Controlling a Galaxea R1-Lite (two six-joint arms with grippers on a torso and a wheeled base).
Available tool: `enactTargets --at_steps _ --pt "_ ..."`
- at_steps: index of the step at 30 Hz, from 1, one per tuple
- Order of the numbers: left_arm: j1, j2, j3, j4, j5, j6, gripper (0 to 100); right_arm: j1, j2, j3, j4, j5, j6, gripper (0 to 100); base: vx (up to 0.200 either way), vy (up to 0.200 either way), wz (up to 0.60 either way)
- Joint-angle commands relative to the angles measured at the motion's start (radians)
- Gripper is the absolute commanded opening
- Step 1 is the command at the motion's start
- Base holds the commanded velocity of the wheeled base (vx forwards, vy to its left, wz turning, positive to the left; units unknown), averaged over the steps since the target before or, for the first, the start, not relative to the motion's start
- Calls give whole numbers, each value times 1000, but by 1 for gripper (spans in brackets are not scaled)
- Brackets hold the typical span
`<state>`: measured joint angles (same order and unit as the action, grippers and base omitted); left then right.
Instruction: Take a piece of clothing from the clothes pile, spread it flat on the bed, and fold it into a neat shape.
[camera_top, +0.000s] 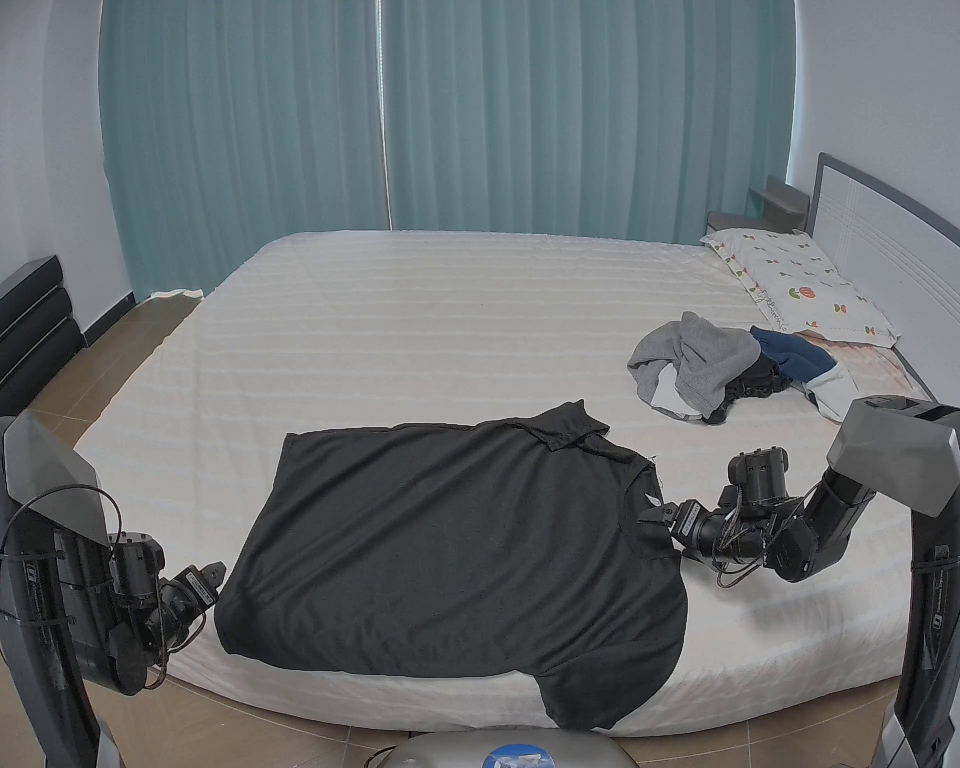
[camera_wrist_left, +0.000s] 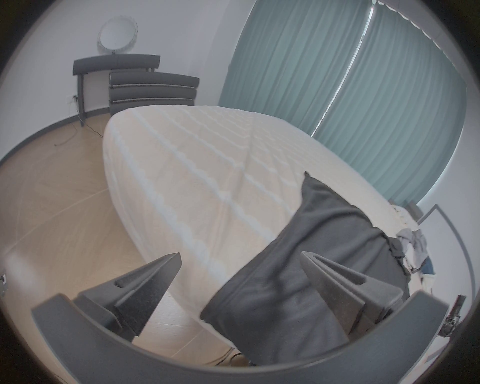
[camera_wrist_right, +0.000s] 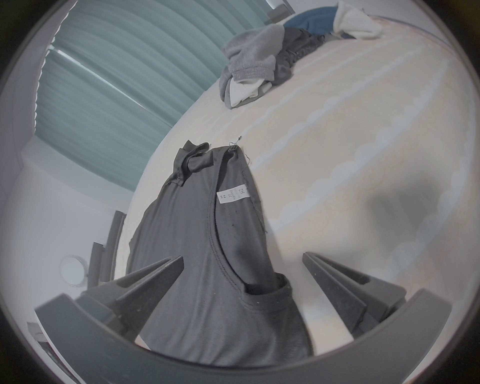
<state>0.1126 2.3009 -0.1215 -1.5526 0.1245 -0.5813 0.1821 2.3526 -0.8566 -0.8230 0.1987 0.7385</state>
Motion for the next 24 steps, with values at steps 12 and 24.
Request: enactTargets --at_steps 12,24 --pt "-25 -75 -41 -14 -28 -127 100 -38 16 -18 -102 80 219 100 33 0 0" --pt "-44 -63 -50 -15 -32 -126 100 -33 24 1 -134 79 216 100 67 0 0"
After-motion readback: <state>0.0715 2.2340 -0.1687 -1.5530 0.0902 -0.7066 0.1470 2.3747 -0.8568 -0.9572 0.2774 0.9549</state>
